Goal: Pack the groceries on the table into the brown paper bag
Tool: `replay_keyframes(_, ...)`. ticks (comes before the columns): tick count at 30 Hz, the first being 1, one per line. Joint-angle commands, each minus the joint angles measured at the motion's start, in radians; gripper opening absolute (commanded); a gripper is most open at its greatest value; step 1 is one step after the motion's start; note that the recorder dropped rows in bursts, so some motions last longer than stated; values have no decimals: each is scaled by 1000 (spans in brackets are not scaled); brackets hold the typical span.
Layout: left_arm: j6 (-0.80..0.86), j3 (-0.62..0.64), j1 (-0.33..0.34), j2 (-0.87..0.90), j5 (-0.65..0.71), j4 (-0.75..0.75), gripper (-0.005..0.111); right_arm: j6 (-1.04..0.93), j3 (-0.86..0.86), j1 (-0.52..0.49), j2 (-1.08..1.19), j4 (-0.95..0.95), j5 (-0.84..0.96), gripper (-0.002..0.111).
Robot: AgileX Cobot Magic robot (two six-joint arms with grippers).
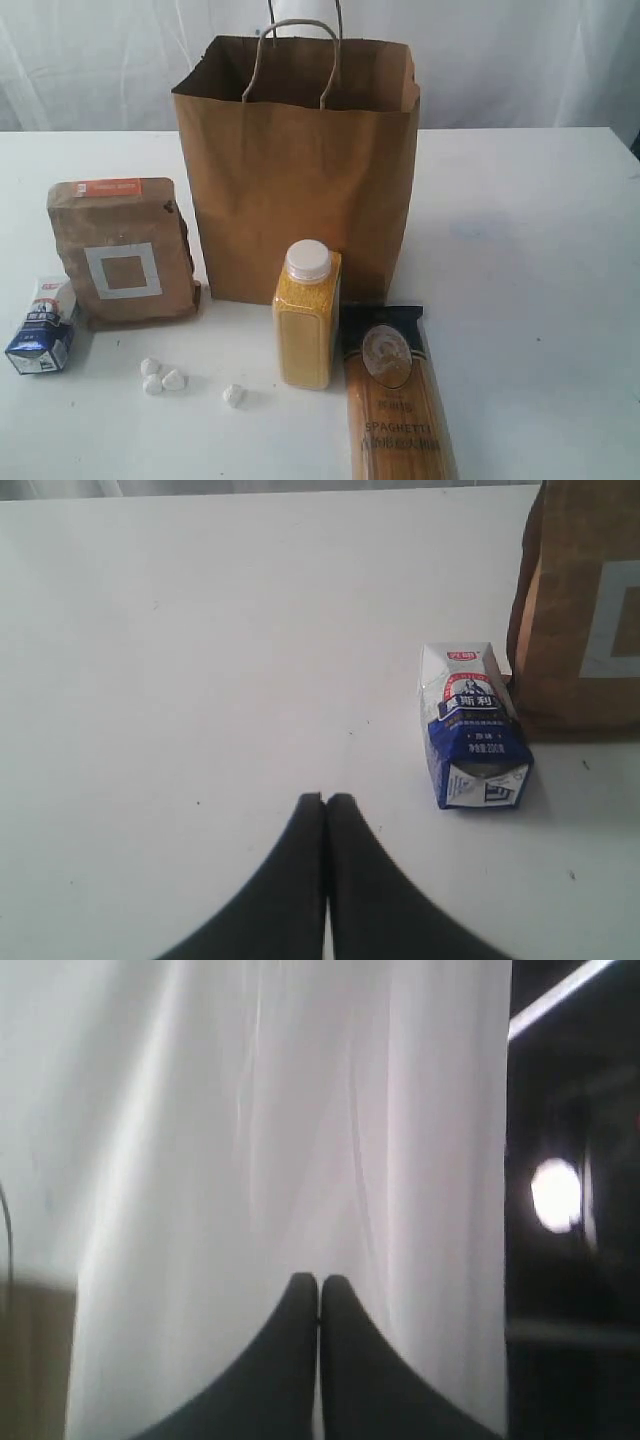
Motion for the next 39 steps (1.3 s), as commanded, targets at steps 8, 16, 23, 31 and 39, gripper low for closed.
replay_keyframes(8,-1,4,-6,-4,-50,-6,0,65,-289,5,140,169,199,0)
replay_keyframes(16,-1,4,-6,-4,-50,-6,0,-129,-307,50,287,179,616,0)
replay_keyframes(23,-1,4,-6,-4,-50,-6,0,-504,-805,237,781,695,1153,0)
replay_keyframes(31,-1,4,-6,-4,-50,-6,0,99,-859,415,1082,-412,1623,0)
replay_keyframes(39,-1,4,-6,-4,-50,-6,0,-290,-902,444,1198,458,1382,0)
